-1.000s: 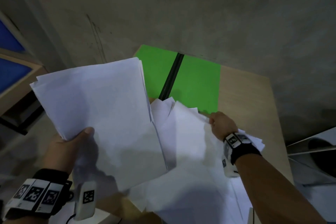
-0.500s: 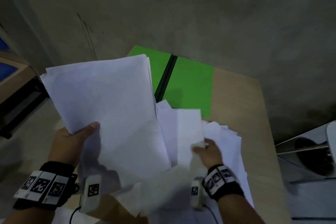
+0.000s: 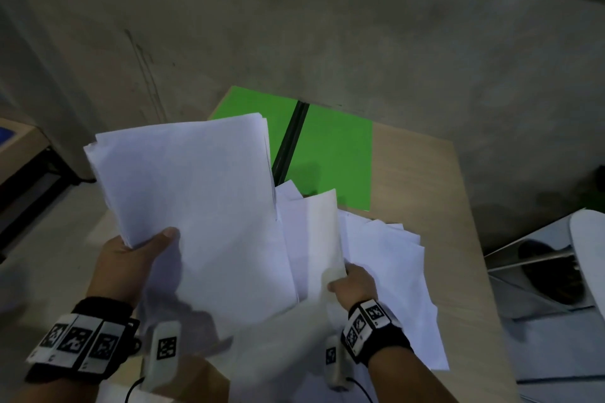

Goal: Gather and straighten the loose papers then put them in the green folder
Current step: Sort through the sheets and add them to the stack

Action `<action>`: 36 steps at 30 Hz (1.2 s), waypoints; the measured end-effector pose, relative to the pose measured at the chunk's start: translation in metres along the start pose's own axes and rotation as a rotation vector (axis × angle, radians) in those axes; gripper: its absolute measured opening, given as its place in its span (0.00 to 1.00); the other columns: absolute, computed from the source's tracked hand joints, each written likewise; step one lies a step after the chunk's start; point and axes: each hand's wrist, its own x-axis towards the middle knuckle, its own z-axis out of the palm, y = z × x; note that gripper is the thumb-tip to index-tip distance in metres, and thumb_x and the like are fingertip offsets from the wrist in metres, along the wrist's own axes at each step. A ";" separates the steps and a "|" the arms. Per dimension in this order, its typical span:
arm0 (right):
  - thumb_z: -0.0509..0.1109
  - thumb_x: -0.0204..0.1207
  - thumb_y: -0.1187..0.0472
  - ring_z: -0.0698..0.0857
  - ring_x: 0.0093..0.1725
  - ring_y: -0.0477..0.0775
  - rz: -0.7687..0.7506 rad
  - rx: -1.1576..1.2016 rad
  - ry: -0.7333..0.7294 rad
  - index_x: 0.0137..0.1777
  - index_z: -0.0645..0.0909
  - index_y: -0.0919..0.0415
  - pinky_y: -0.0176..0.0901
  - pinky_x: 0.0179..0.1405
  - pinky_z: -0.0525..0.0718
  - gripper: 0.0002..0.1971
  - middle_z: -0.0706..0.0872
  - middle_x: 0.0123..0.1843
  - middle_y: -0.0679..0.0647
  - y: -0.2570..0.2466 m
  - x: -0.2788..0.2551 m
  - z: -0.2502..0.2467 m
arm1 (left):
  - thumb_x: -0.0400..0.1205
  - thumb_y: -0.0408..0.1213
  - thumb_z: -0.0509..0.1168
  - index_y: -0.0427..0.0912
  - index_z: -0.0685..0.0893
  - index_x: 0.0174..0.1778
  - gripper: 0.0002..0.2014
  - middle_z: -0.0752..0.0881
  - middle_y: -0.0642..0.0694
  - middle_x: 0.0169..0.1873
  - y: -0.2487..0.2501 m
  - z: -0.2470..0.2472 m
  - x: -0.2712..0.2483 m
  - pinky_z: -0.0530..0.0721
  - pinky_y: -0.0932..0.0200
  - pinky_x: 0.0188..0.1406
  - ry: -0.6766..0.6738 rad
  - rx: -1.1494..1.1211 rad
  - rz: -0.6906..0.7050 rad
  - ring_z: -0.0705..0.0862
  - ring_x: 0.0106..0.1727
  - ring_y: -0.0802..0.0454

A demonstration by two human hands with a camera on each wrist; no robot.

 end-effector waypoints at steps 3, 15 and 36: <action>0.70 0.72 0.64 0.83 0.59 0.64 -0.043 0.123 0.097 0.60 0.81 0.65 0.44 0.52 0.78 0.16 0.86 0.58 0.62 0.010 -0.002 -0.022 | 0.79 0.29 0.70 0.36 0.83 0.45 0.02 0.84 0.45 0.37 0.004 0.000 0.000 0.75 0.58 0.41 -0.008 0.015 0.017 0.77 0.34 0.59; 0.73 0.72 0.68 0.90 0.31 0.50 -0.371 0.837 0.176 0.39 0.84 0.61 0.34 0.27 0.85 0.03 0.91 0.28 0.52 -0.016 -0.060 -0.168 | 0.72 0.39 0.77 0.31 0.86 0.44 0.15 0.88 0.33 0.41 0.002 0.003 0.006 0.78 0.52 0.45 -0.036 0.112 -0.037 0.84 0.41 0.45; 0.73 0.71 0.73 0.90 0.54 0.56 -0.460 0.907 0.012 0.56 0.84 0.58 0.44 0.50 0.87 0.15 0.93 0.50 0.52 -0.055 -0.075 -0.078 | 0.50 0.76 0.72 0.48 0.85 0.62 0.48 0.92 0.48 0.55 0.032 0.052 -0.024 0.83 0.50 0.63 -0.651 -0.062 -0.034 0.88 0.59 0.45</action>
